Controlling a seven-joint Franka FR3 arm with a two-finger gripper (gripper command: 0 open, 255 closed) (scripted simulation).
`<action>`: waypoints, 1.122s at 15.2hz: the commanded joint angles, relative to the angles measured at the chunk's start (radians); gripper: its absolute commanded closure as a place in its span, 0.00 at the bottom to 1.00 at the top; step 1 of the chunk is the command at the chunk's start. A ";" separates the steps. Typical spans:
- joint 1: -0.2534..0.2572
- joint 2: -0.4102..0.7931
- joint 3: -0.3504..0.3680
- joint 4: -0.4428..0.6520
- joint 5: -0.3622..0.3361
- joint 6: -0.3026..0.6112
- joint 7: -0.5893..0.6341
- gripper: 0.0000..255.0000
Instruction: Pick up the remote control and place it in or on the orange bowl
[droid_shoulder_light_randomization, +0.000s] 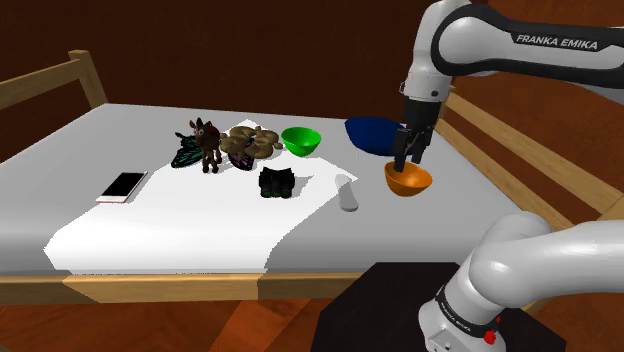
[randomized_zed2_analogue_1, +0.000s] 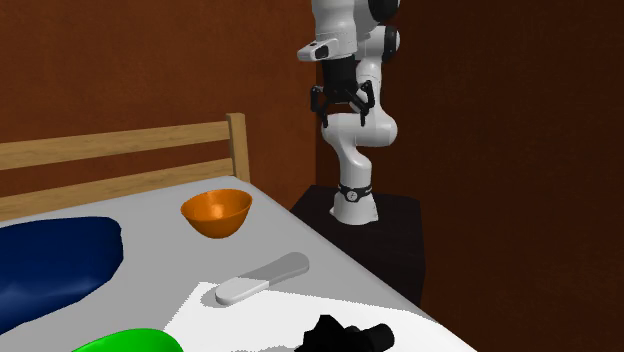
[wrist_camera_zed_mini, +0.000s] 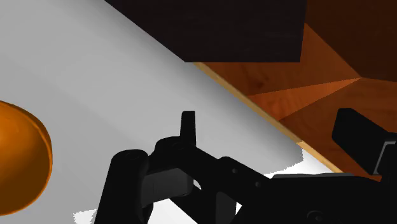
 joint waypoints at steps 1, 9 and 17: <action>0.000 0.000 0.000 0.000 0.000 0.000 0.000 0.00; -0.047 0.194 0.012 -0.074 0.001 0.316 0.104 0.00; -0.092 0.454 0.008 -0.058 -0.004 0.607 0.205 0.00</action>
